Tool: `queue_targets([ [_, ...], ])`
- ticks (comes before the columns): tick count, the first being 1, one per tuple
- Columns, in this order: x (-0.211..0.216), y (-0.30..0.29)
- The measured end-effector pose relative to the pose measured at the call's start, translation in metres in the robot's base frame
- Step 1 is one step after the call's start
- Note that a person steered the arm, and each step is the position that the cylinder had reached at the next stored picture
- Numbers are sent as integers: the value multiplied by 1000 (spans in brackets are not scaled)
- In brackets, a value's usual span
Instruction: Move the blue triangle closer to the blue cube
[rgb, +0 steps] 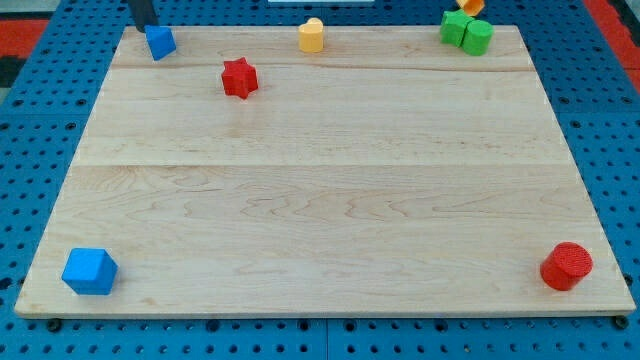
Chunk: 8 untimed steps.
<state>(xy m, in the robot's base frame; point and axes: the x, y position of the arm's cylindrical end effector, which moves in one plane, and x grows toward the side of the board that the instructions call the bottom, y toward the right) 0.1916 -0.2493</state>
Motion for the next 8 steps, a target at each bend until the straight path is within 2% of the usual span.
queue_targets([
  [2,43,42],
  [4,83,43],
  [6,113,-1],
  [8,159,-2],
])
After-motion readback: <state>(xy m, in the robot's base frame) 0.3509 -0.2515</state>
